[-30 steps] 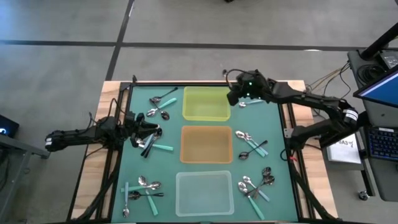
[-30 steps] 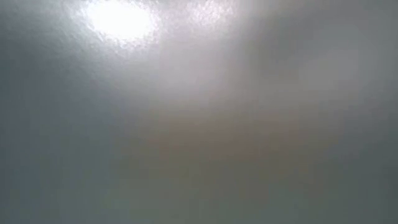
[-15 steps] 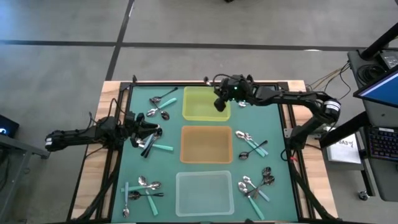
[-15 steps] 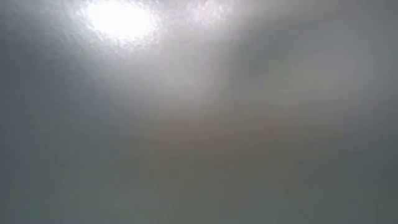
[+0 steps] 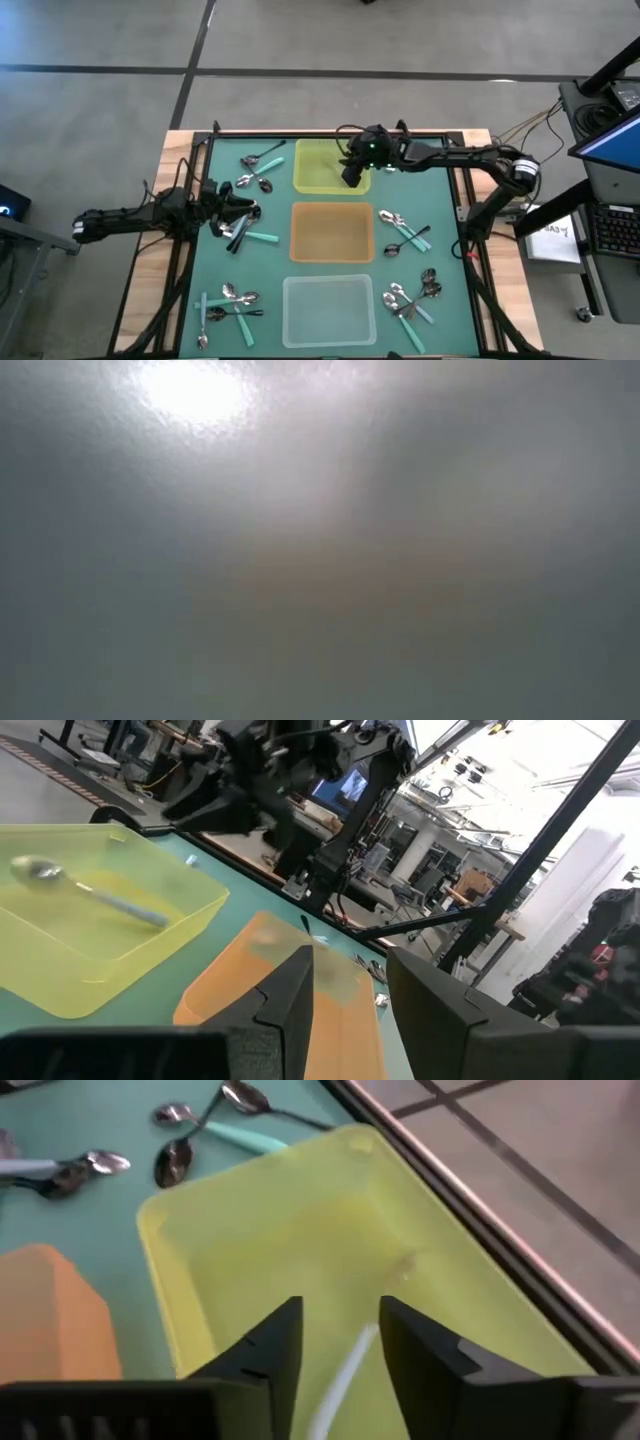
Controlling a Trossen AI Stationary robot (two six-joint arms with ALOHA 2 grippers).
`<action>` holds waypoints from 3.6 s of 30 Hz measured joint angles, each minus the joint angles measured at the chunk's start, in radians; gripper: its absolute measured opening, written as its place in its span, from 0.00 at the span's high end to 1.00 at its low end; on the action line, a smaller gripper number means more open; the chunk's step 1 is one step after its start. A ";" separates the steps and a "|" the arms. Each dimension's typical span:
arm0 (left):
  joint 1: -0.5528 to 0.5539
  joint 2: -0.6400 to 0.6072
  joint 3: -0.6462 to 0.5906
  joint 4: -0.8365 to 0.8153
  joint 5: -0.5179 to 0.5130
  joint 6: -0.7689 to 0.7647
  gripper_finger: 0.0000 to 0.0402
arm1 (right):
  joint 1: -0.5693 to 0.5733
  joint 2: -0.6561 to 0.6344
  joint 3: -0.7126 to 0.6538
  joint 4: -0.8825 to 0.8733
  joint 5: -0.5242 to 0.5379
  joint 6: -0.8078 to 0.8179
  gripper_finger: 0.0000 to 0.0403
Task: Sort silverware by color (type)
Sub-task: Put the blue spoon into the yellow bin, then put the black spoon into the orange bin
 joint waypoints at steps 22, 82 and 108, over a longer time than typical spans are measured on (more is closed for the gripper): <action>0.000 0.000 0.000 0.000 0.000 0.000 0.72 | -0.305 -0.113 -0.003 -0.740 0.224 -0.218 0.61; 0.000 0.000 0.000 0.000 0.000 0.000 0.72 | 0.125 -0.102 -0.004 0.077 0.317 0.053 0.96; 0.000 0.000 0.000 0.000 0.000 0.000 0.72 | 0.230 0.020 0.398 -1.308 -0.089 0.258 0.60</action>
